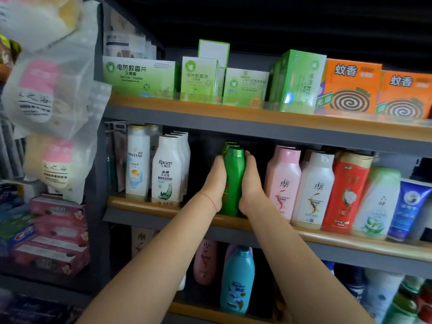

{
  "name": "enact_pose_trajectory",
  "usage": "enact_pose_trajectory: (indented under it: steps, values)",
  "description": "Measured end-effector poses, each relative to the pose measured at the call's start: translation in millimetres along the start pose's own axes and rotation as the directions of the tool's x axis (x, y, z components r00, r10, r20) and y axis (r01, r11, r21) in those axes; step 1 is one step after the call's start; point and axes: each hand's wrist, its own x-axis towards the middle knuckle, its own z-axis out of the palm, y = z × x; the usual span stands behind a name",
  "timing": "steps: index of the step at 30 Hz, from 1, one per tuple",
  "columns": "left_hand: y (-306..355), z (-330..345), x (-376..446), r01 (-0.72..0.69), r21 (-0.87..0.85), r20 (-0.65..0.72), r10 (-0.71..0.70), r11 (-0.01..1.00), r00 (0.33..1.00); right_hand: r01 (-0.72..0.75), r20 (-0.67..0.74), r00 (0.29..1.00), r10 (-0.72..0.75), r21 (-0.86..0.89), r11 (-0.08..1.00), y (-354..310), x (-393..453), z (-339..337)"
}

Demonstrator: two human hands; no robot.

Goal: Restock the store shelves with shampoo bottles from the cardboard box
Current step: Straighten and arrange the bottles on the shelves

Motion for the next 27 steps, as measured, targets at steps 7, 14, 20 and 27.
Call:
enact_pose_trajectory:
  steps: [7, 14, 20, 27]
  values:
    - [12, -18, 6, -0.004, 0.033, 0.014, 0.004, 0.999, 1.000, 0.165, -0.148, 0.966, -0.211, -0.273, 0.948, 13, -21, 6]
    - [27, -15, 13, -0.030, 0.051, 0.028, 0.028, 0.998, 0.999, 0.317, -0.110, 0.897, -0.429, -0.515, 0.796, 18, -27, 16]
    - [21, -14, 9, -0.021, 0.053, 0.078, 0.017, 0.998, 0.997, 0.245, -0.164, 0.917, -0.364, -0.488, 0.838, 14, -19, 7]
    - [12, -14, 1, -0.050, 0.195, 0.058, 0.039, 0.980, 0.998, 0.247, -0.133, 0.936, -0.326, -0.411, 0.877, 8, -19, 8]
